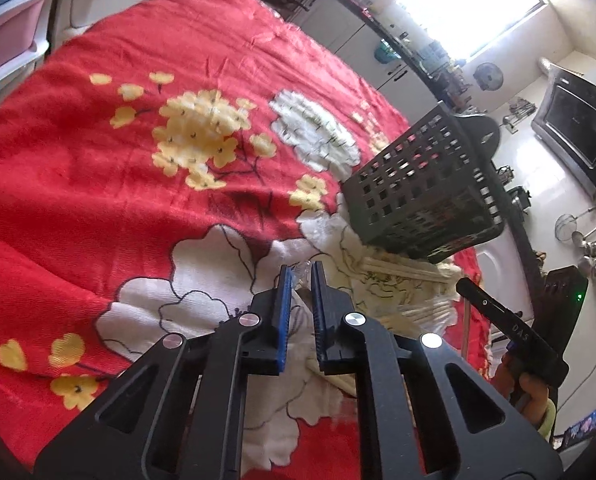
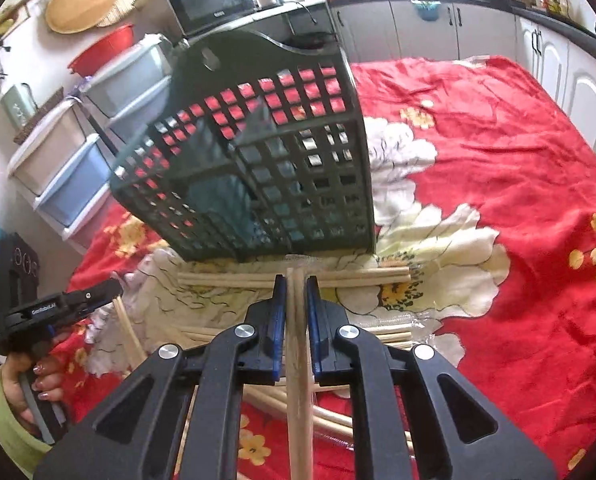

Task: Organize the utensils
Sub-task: 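Lift the held chopsticks with both grippers and carry them over the green basket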

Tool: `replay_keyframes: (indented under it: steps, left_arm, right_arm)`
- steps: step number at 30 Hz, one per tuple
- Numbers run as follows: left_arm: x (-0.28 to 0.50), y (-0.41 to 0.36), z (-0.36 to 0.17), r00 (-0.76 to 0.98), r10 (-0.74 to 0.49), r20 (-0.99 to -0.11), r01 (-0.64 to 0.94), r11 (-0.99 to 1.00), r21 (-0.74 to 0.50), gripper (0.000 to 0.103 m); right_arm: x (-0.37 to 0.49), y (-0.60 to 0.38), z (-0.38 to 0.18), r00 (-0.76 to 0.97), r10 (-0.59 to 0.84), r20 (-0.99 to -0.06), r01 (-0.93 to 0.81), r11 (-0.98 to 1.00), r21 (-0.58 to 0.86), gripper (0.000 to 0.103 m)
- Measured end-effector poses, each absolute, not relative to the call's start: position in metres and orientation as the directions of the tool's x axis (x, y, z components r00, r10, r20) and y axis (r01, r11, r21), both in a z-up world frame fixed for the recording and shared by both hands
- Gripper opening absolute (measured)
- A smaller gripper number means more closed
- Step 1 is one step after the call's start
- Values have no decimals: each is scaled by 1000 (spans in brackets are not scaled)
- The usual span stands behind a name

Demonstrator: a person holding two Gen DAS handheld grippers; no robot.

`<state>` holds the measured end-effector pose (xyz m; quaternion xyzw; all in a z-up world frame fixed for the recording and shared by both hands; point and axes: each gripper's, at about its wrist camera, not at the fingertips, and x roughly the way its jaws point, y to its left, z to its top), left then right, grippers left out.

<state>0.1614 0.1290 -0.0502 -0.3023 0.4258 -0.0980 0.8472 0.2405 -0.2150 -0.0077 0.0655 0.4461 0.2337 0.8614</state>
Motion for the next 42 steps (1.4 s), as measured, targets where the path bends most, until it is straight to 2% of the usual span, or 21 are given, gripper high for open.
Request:
replay_keyframes:
  steps: [17, 42]
  left_arm:
    - [151, 141, 38, 768, -365, -527, 15, 832, -554, 3]
    - [150, 69, 164, 834, -465, -299, 303, 837, -455, 2]
  right_arm:
    - [201, -209, 76, 615, 538, -576, -467, 838, 284, 6]
    - [182, -234, 161, 775, 558, -298, -506, 829, 236, 5]
